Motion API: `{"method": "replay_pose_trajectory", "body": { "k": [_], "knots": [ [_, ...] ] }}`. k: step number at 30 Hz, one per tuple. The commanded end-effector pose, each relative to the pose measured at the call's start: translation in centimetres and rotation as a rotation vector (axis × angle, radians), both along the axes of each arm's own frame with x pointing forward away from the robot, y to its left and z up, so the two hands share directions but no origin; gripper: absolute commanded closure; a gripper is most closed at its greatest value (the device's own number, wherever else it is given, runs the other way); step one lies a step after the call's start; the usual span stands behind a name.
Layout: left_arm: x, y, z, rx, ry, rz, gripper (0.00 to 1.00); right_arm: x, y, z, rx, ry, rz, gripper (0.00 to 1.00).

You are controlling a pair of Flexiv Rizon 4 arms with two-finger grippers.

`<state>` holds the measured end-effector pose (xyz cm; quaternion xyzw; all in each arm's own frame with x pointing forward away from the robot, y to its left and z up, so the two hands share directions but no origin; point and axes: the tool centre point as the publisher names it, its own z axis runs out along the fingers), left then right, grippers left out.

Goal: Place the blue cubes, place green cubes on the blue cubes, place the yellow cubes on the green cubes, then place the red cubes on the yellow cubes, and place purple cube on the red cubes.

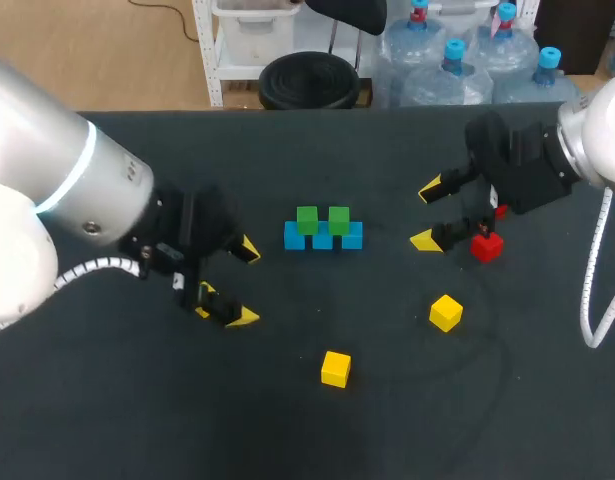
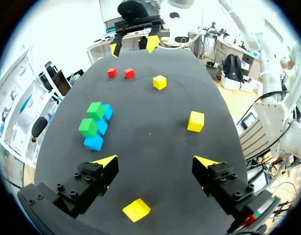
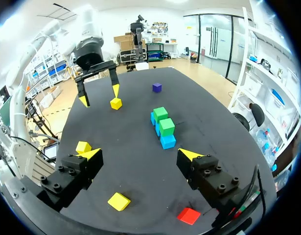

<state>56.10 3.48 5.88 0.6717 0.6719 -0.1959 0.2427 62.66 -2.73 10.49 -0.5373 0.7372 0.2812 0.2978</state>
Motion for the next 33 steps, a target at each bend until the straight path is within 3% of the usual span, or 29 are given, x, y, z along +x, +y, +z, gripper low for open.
{"method": "replay_pose_trajectory", "body": {
  "k": [1,13,15,17,33],
  "knots": [
    [-0.8,-1.1,-0.7,-0.02,-0.009,-0.016,0.0,0.0,0.0,-0.1,0.002,-0.001,0.001,0.0],
    [-3.8,-4.8,-2.2,-0.014,0.02,-0.178,0.0,0.0,0.0,-0.1,0.002,-0.001,0.001,0.0],
    [-4.1,-5.0,-2.3,-0.053,0.023,-0.216,0.0,0.0,0.0,-0.1,0.002,-0.001,0.001,0.0],
    [-4.2,-5.1,-2.6,-0.046,0.03,-0.234,0.0,0.0,0.0,-0.1,0.002,-0.001,0.001,0.0],
    [-6.0,-6.6,-3.2,-0.106,0.077,-0.279,0.0,0.0,0.0,-0.1,0.002,-0.001,0.001,0.0]
  ]
}}
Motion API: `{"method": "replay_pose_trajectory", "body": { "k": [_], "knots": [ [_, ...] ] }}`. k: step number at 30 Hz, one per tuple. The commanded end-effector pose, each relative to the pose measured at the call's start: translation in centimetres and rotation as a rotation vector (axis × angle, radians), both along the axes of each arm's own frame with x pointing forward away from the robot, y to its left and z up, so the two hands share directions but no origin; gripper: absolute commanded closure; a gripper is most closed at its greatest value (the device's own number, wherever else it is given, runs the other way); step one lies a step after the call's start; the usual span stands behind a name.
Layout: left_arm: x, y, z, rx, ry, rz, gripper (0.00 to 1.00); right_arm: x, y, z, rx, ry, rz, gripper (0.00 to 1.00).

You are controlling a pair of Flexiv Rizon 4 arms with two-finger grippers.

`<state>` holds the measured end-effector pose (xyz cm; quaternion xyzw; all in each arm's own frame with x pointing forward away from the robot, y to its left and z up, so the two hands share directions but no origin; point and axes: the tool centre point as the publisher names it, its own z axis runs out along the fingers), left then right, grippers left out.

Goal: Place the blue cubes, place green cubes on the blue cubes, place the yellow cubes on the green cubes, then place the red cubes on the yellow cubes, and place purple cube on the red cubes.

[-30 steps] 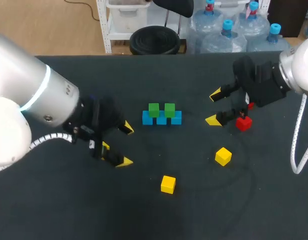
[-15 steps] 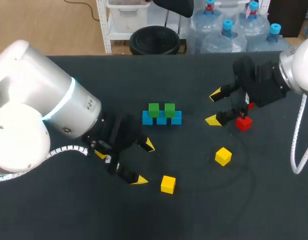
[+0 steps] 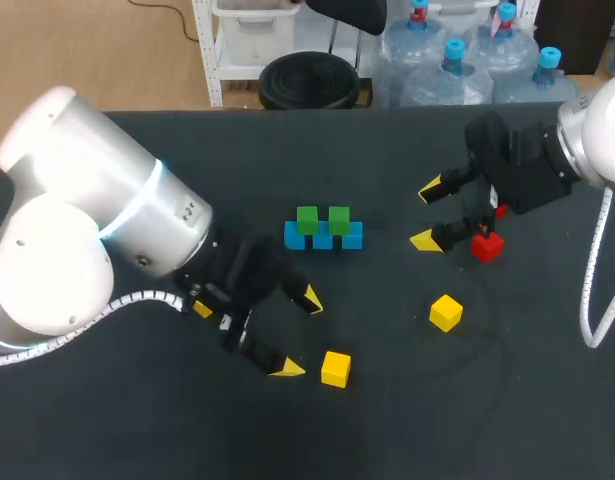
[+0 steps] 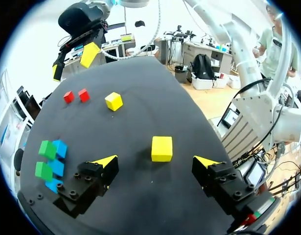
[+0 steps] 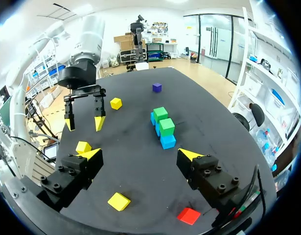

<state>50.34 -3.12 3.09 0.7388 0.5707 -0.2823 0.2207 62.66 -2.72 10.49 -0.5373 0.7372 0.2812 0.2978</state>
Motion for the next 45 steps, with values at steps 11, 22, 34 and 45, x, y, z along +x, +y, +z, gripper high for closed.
{"method": "replay_pose_trajectory", "body": {
  "k": [11,22,34,45],
  "knots": [
    [-2.2,-1.1,-1.1,-0.026,0.045,-0.005,0.0,0.0,0.0,-0.1,0.002,-0.001,0.001,0.0],
    [-2.6,-2.3,-1.5,-0.019,0.037,-0.001,0.0,0.0,0.0,-0.1,0.002,-0.001,0.001,0.0],
    [-1.8,-2.9,-2.5,-0.011,0.027,-0.009,0.0,0.0,0.0,-0.1,0.002,-0.001,0.001,0.0],
    [-1.3,-3.1,-2.8,0.009,0.028,-0.001,0.31,0.0,0.0,-0.1,0.002,-0.001,0.001,0.0]
  ]
}}
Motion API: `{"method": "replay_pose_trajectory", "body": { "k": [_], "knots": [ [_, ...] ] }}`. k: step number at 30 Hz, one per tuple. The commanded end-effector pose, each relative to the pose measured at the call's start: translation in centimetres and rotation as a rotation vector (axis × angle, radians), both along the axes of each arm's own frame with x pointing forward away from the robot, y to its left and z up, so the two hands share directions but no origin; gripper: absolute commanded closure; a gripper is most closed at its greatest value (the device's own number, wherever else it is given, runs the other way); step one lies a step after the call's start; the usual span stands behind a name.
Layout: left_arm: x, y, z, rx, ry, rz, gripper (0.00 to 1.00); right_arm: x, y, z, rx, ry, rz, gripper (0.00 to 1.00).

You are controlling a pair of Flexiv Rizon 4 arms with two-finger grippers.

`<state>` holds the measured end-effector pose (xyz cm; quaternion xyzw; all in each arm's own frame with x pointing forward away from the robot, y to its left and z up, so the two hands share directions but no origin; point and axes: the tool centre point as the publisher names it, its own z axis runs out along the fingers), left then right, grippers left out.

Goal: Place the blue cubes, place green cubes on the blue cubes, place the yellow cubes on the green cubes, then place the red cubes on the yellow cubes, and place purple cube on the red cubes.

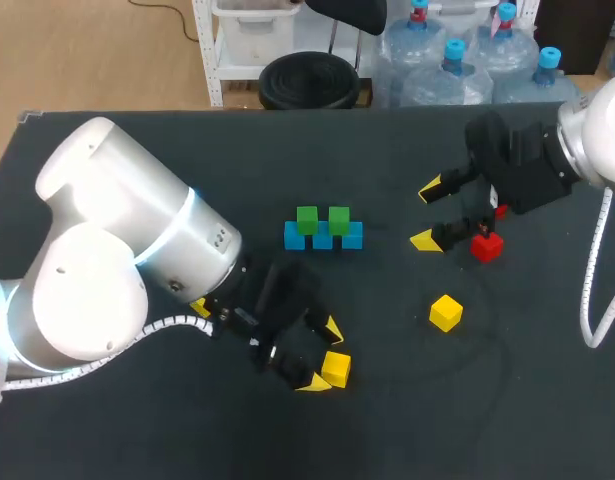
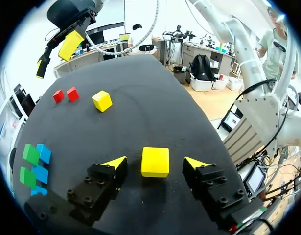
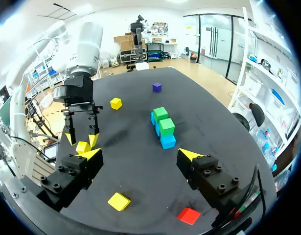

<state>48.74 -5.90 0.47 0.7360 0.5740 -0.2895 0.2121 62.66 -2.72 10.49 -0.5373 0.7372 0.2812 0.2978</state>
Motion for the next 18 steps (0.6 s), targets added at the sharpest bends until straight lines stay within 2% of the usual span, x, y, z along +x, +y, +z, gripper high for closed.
{"method": "replay_pose_trajectory", "body": {
  "k": [1,4,6,8,10,12,14,18],
  "knots": [
    [0.25,-0.35,-0.25,0.004,0.005,0.0,0.3,0.01,-0.01,-0.05,0.002,-0.001,0.001,0.0],
    [0.18,-0.5,-0.37,0.001,0.013,0.002,0.3,0.01,-0.01,-0.05,0.002,-0.001,0.001,0.0],
    [0.15,-0.57,-0.43,-0.002,0.017,0.005,0.33,0.01,-0.01,-0.05,0.002,-0.001,0.001,0.0],
    [0.15,-0.64,-0.48,-0.003,0.02,0.007,0.43,0.01,-0.01,-0.05,0.002,-0.001,0.001,0.0],
    [0.16,-0.68,-0.54,-0.003,0.022,0.01,0.6,0.01,-0.01,-0.05,0.002,-0.001,0.001,0.0],
    [0.2,-0.68,-0.57,-0.002,0.024,0.014,0.73,0.01,-0.01,-0.05,0.002,-0.001,0.001,0.0],
    [0.31,-0.63,-0.59,-0.002,0.026,0.021,1.0,0.01,-0.01,-0.05,0.002,-0.001,0.001,0.0],
    [0.5,-0.37,-0.26,-0.003,0.019,0.038,1.0,0.01,-0.01,-0.05,0.002,-0.001,0.001,0.0]
  ]
}}
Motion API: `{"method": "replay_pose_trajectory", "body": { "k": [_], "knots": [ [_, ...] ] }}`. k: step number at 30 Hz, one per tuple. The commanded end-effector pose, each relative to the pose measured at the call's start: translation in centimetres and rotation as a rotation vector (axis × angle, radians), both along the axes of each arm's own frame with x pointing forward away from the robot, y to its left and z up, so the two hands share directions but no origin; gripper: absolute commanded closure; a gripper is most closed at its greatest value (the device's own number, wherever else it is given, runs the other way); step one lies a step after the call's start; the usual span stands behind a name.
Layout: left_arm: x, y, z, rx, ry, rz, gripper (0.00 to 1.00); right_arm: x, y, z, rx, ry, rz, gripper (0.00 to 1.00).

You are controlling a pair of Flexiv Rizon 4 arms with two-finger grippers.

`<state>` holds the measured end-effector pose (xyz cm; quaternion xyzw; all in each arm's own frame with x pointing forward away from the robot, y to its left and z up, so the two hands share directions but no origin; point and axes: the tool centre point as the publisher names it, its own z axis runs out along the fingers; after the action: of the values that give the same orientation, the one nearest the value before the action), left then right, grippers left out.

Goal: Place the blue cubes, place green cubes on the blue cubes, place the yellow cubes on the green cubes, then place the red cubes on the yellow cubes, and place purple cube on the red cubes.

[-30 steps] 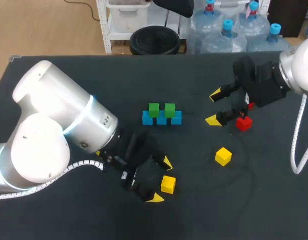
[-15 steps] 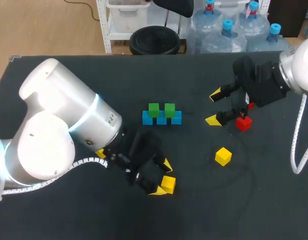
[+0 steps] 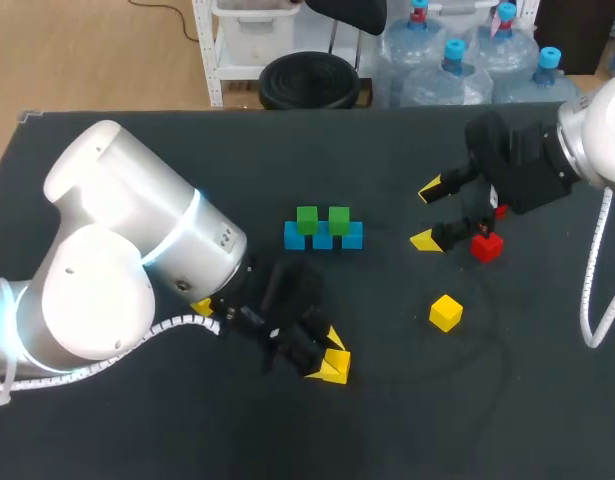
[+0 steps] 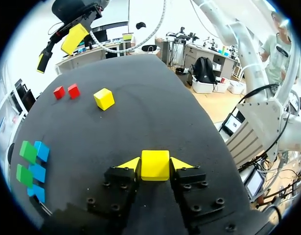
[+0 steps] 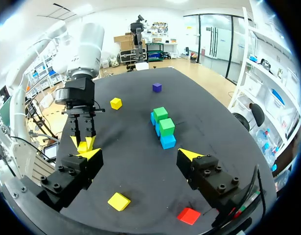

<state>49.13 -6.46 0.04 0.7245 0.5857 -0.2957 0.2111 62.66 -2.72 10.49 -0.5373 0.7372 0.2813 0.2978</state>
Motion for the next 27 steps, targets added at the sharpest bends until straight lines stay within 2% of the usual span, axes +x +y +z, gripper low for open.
{"method": "replay_pose_trajectory", "body": {
  "k": [1,16,24,27],
  "knots": [
    [0.2,0.3,0.3,0.004,-0.004,0.016,1.0,0.0,0.0,-0.1,0.002,-0.001,0.001,0.0],
    [3.8,2.7,5.7,0.049,-0.086,0.133,1.0,0.0,0.0,-0.1,0.002,-0.001,0.001,0.0],
    [7.7,3.7,8.3,0.073,-0.109,0.164,1.0,0.0,0.0,-0.1,0.002,-0.001,0.001,0.0],
    [9.5,4.1,8.7,0.073,-0.112,0.177,1.0,0.0,0.0,-0.1,0.002,-0.001,0.001,0.0]
  ]
}}
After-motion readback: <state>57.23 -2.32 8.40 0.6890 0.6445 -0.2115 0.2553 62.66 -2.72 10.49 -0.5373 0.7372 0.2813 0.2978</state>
